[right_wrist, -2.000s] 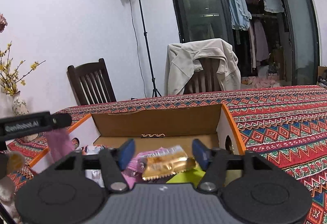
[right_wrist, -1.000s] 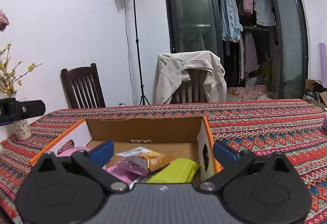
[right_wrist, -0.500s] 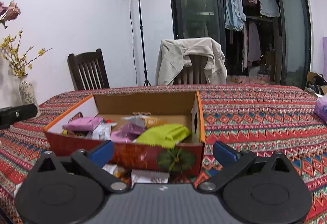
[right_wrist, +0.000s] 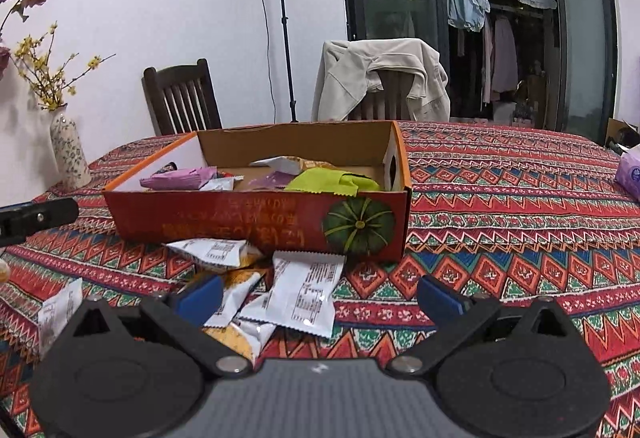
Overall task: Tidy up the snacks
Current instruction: 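Move both tools back over the snack pile, then grasp a white packet with the right tool while the left grasps another white packet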
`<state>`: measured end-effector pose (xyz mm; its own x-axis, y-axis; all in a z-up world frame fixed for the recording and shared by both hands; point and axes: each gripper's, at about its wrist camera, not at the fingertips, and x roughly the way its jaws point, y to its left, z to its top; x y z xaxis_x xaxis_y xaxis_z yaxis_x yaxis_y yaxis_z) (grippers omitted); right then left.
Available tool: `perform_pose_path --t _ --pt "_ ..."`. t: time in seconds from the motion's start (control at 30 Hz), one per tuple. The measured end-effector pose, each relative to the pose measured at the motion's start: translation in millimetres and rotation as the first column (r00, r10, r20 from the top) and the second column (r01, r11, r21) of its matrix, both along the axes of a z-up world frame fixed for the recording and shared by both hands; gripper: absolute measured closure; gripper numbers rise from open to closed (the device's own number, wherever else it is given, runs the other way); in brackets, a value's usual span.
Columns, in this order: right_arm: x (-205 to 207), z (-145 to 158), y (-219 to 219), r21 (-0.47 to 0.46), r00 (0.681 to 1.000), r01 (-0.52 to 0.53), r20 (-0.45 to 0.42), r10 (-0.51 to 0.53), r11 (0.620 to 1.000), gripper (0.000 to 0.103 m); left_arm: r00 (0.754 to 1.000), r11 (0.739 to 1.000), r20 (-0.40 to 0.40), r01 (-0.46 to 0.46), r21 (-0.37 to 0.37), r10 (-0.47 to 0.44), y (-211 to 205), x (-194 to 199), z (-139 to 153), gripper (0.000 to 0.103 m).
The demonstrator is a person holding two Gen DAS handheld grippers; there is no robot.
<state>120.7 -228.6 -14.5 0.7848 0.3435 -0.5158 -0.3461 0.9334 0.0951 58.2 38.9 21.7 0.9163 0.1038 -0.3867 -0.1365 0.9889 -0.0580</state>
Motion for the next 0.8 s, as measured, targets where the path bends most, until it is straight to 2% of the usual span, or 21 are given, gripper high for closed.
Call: perform_pose_path --t 0.53,0.7,0.8 --pt "-4.8 9.1 5.8 -0.014 0.998 -0.058 0.001 0.058 0.998 0.0 0.997 0.997 -0.03 -0.075 -0.007 0.074 7.8 -14.2 13.9 0.0" --pt "0.5 0.5 21.8 -0.044 0.998 -0.055 -0.035 0.053 0.998 0.0 0.999 0.999 -0.033 -0.042 -0.02 0.042 20.5 -8.7 10.7 0.0" --pt "8.9 -4.0 29.3 -0.053 0.998 -0.006 -0.06 0.003 0.999 0.0 0.999 1.0 -0.049 -0.007 -0.027 0.005 28.7 2.2 9.1 0.0"
